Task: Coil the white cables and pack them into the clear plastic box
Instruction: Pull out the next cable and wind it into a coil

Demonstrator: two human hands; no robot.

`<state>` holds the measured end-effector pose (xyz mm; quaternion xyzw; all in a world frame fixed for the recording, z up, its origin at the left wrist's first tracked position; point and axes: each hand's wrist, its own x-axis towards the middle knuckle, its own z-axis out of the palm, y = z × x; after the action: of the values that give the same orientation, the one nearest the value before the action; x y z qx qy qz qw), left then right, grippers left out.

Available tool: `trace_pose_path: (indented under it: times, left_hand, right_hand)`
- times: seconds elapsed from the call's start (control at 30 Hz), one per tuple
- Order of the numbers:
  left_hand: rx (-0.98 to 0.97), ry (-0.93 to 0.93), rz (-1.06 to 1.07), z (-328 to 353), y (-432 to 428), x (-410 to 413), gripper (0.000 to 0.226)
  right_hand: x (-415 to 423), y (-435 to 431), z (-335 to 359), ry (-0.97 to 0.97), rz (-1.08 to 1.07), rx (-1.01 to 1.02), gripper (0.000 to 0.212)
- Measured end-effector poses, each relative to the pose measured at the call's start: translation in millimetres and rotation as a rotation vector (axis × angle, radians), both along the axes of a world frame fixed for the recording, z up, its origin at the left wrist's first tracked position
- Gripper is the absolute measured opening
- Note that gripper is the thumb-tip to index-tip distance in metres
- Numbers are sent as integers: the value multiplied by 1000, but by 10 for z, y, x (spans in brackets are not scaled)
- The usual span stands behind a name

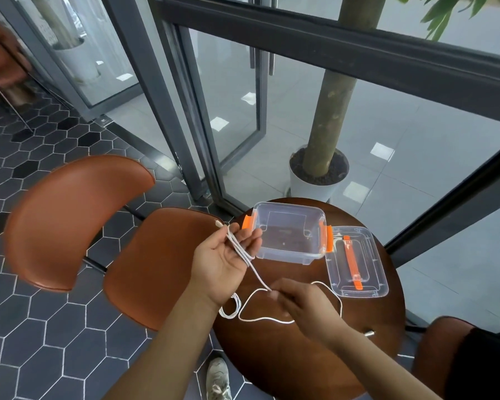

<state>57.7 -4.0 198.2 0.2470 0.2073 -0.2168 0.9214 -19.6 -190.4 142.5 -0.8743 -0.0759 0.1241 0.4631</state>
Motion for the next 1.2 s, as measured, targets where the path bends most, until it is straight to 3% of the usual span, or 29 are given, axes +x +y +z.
trace_pose_path:
  times: [0.17, 0.27, 0.4, 0.47, 0.63, 0.73, 0.87, 0.97, 1.07, 1.2]
  left_hand:
    - [85, -82, -297, 30, -33, -82, 31]
    - [93, -140, -490, 21, -30, -114, 32]
    - [240, -258, -729, 9, 40, -124, 29]
    - [345, -285, -850, -16, 54, -128, 29]
    - [590, -359, -1089, -89, 3, -168, 27]
    - [746, -414, -1025, -109, -27, -167, 24]
    - [770, -354, -804, -142, -39, -156, 28]
    - [604, -269, -672, -170, -45, -156, 30]
    - [372, -156, -577, -201, -54, -145, 36]
    - [385, -94, -373, -266, -207, -156, 36]
  right_hand:
    - [300, -144, -73, 194, 51, -59, 16]
    - [528, -257, -18, 173, 173, -255, 30]
    - [800, -379, 141, 128, 263, -448, 23]
    - [907, -353, 269, 125, 200, -421, 20]
    - [971, -176, 658, 177, 9, -130, 16]
    - [865, -46, 825, 39, -1, -247, 17]
    - [556, 91, 865, -118, -52, -323, 16]
    - [333, 183, 791, -21, -132, -193, 14]
    - [199, 209, 640, -69, -227, -250, 16]
    - [68, 275, 496, -200, -317, -319, 12]
